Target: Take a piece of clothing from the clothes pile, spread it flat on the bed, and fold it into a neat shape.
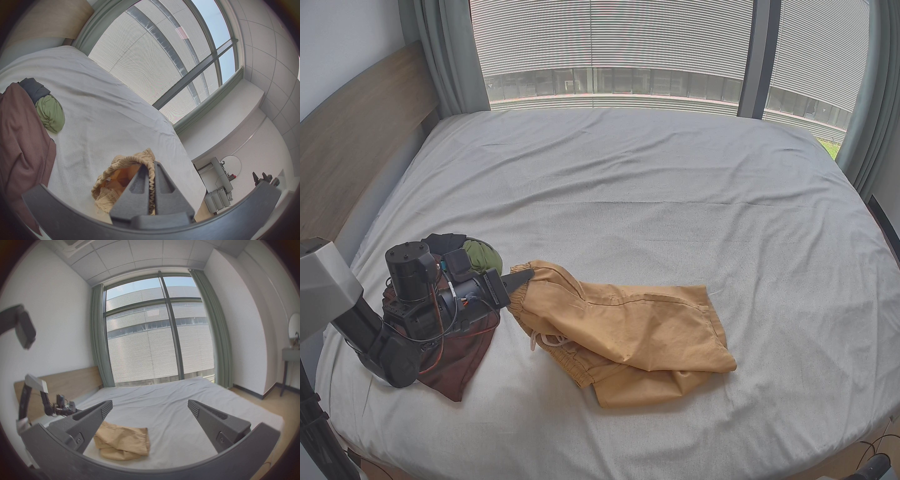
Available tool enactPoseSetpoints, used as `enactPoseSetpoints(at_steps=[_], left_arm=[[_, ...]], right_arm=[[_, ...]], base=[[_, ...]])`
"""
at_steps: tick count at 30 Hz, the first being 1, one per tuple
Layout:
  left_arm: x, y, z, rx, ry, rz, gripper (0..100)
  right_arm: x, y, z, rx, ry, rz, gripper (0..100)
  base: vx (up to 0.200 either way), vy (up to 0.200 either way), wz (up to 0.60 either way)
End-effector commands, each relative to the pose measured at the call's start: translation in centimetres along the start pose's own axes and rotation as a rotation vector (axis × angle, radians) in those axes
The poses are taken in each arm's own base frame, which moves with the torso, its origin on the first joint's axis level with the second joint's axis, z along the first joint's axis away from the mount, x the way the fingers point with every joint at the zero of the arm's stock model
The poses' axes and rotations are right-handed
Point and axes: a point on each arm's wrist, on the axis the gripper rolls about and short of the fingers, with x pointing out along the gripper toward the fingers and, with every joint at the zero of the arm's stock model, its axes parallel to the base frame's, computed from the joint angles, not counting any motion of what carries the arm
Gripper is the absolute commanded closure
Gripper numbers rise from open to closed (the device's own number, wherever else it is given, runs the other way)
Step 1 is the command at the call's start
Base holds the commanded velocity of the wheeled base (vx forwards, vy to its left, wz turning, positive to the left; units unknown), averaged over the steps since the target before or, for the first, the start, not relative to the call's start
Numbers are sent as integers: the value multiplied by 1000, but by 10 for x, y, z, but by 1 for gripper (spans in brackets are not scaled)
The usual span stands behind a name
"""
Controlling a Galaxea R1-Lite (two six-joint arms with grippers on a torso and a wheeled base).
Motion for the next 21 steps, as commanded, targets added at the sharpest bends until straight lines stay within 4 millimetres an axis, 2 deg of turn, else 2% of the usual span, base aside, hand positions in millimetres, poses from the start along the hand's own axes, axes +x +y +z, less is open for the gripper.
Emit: enactPoseSetpoints(at_steps=[1,2,3,4,7,11,15,16,17,19,21], left_arm=[[1,-4,3,5,-31,-26,100],[1,-5,2,-4,-30,-27,100],[1,-5,2,-4,-30,-27,100],[1,-5,3,-13,-31,-30,100],[1,-6,2,-15,-27,-33,100],[1,-7,3,-13,-28,-38,100],[-1,-8,4,-10,-35,-38,100],[-1,-7,4,-10,-35,-38,100],[-3,-6,2,-12,-30,-33,100],[-4,-6,1,-13,-29,-34,100],[-4,-6,2,-11,-37,-40,100]], right_arm=[[90,10,8,181,284,187,0],[100,11,8,183,294,191,0],[100,11,8,183,294,191,0],[118,14,9,189,302,197,0],[147,18,6,193,312,220,0],[177,19,-8,195,357,219,0],[218,16,-17,218,370,230,0],[220,16,-20,221,378,229,0],[231,15,-28,223,394,232,0],[238,14,-37,227,416,229,0],[250,11,-57,233,474,210,0]], base=[[0,0,0],[0,0,0],[0,0,0],[0,0,0],[0,0,0],[0,0,0],[0,0,0],[0,0,0],[0,0,0],[0,0,0],[0,0,0]])
